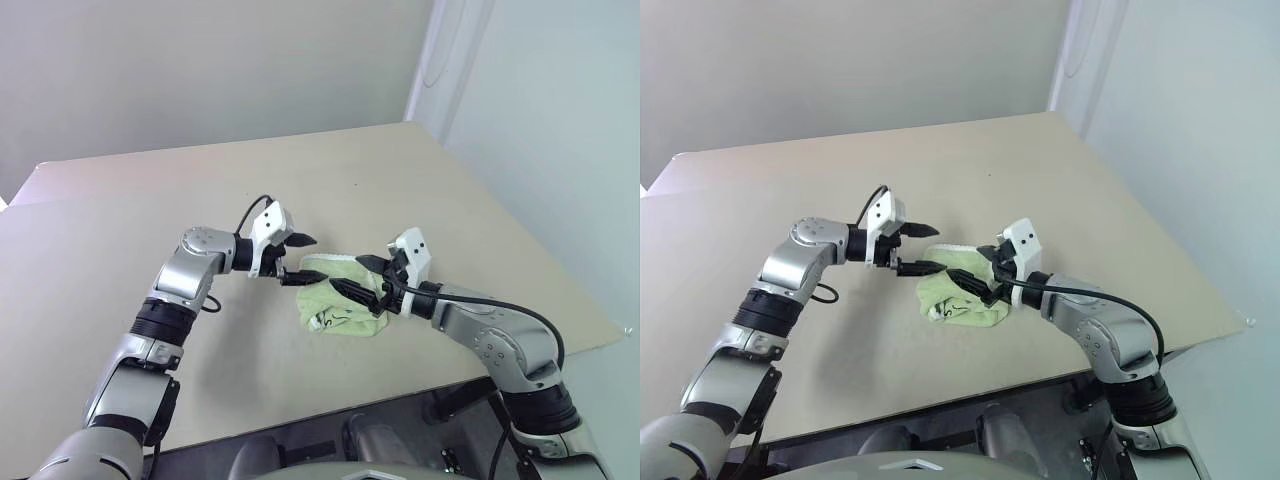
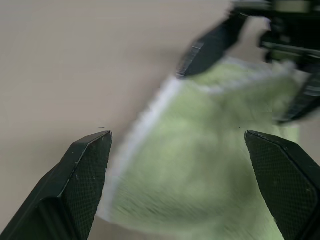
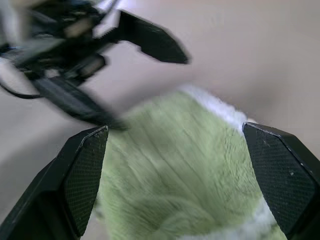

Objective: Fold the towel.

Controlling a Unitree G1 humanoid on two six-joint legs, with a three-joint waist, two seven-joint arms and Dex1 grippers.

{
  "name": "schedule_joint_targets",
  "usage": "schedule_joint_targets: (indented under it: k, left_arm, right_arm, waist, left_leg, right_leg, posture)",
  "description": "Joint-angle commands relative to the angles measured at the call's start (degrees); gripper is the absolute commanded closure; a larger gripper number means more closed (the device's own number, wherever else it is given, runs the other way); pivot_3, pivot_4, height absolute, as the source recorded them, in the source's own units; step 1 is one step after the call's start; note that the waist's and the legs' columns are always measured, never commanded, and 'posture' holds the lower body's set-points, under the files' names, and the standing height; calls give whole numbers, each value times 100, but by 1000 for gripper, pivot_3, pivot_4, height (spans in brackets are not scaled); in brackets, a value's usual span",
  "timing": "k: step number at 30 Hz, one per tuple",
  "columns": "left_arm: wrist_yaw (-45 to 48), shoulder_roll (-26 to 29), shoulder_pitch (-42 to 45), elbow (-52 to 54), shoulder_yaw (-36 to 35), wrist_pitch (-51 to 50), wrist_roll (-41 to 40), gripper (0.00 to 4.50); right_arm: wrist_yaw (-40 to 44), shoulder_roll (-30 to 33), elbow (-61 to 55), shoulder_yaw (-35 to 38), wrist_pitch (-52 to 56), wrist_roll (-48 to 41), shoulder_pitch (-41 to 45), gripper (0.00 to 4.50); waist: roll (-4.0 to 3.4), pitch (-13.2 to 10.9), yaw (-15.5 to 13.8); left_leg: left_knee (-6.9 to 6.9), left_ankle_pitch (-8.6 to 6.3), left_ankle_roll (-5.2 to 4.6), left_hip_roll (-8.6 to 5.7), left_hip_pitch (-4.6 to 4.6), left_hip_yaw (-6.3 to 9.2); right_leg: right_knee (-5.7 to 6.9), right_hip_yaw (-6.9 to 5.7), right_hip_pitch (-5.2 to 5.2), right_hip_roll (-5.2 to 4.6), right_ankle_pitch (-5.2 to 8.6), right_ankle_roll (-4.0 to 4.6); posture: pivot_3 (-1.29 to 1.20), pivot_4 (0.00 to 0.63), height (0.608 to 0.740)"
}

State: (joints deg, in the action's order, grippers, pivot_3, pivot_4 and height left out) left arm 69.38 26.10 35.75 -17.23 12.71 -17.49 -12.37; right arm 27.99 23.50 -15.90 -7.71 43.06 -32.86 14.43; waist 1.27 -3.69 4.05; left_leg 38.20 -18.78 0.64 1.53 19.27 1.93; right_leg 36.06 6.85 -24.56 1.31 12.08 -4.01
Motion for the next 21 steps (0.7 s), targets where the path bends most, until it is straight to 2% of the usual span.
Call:
schedule_joint_targets:
  k: [1,7,11,16,21]
  left_arm:
    - [78,170,-149,424,154,342,204,31]
    - [176,512,-416,161,624,1347,906,31]
    - [321,594,-426,-17,710,1574,981,31]
    - [370,663,-757,563,861,1375,1071,31]
    - [461,870,-1349,1574,939,1104,930,31]
  right_arm:
    - [-68,-84,286,-244,-249,502,66,0]
    - [-64,-205,454,-577,-310,980,-76,0]
    - [-13,-151,375,-682,-297,1195,-239,0]
    - [43,-44,335,-872,-260,1490,-360,0]
    - [78,-26,316,-888,-282,1649,-401,0]
  waist:
    - [0,1,5]
    - [-2,3,4]
    - [0,5,4]
    - [-2,12,13]
    - [1,20,8]
  left_leg:
    - [0,0,0,0,-3,0]
    - [-1,0,0,0,-4,1]
    - [1,0,0,0,-6,1]
    - [-1,0,0,0,-8,0]
    - [-2,0,0,1,-11,1]
  right_leg:
    - [1,0,0,1,0,0]
    - [3,1,1,3,0,1]
    - [2,1,4,3,1,1]
    - [2,2,4,3,1,1]
    - [2,2,5,3,2,1]
  posture:
    - [0,0,740]
    - [0,0,740]
    - [0,0,740]
    - [0,0,740]
    - [0,0,740]
